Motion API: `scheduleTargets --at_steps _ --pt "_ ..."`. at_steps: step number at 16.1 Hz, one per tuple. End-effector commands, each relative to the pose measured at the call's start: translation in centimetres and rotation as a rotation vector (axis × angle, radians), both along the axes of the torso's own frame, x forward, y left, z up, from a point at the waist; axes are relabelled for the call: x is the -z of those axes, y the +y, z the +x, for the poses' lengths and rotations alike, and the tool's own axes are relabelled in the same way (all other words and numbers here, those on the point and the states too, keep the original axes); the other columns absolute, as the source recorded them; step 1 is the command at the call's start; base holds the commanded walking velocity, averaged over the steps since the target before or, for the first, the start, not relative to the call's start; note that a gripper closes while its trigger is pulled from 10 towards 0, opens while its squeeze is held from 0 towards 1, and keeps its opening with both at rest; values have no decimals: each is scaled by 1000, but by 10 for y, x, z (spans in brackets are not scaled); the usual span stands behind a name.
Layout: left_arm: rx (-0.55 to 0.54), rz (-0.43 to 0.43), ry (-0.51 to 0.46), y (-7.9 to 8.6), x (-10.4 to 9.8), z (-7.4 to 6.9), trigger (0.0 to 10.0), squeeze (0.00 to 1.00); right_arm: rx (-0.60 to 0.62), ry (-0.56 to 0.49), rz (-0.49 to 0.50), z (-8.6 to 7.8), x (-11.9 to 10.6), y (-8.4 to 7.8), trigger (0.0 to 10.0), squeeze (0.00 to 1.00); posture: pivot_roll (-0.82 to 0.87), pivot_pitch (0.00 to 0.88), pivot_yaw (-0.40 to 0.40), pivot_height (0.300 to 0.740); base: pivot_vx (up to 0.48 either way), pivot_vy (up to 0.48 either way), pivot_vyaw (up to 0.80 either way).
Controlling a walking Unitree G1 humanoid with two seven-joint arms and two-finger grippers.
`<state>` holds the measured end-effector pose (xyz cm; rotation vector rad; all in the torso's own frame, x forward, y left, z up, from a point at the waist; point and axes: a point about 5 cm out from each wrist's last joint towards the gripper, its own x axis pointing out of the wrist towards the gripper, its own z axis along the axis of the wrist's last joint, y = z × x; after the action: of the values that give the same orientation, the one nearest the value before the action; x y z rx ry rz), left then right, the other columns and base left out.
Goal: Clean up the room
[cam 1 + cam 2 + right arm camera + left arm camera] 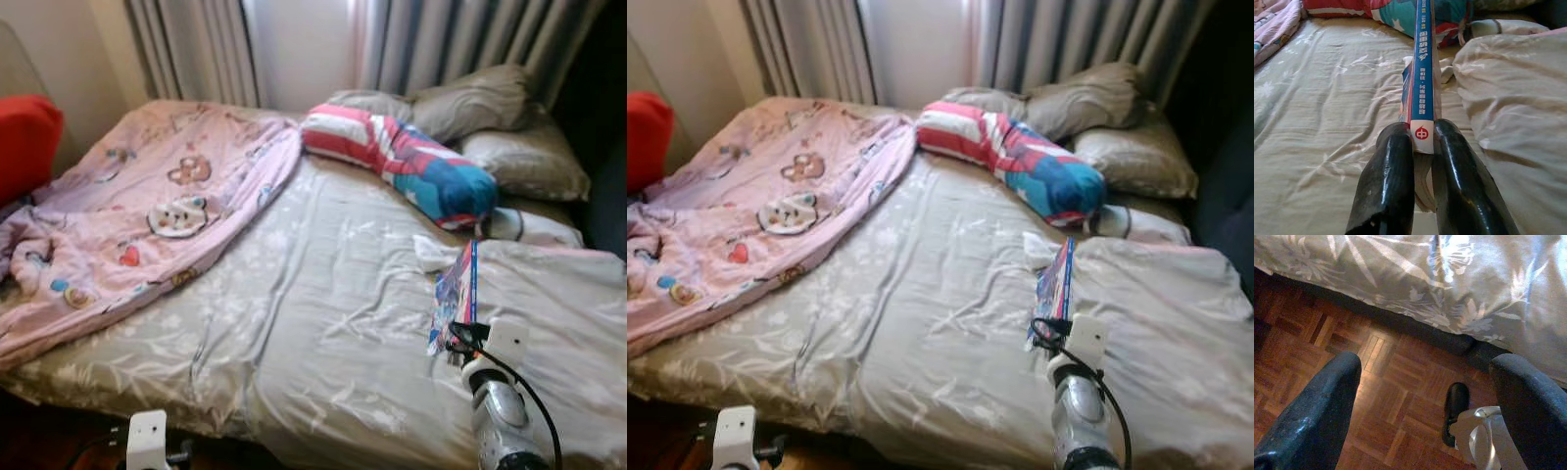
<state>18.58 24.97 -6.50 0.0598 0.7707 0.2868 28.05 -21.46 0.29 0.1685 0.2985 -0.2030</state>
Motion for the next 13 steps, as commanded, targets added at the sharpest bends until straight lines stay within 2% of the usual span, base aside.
scheduleTargets --at_steps 1,6,13 --pt "-5 13 3 4 0 -2 10000 0 -9 -49 -9 9 -10 2 10000 0 148 34 -50 740 0 0 0" --pt "-3 -7 -5 2 0 -3 10000 0 -3 -50 -9 8 -10 0 10000 0 147 23 -51 740 0 0 0" --pt "-8 -21 2 2 2 -6 10000 0 33 -5 -11 -2 -1 -6 10000 0 148 30 -49 740 0 0 0"
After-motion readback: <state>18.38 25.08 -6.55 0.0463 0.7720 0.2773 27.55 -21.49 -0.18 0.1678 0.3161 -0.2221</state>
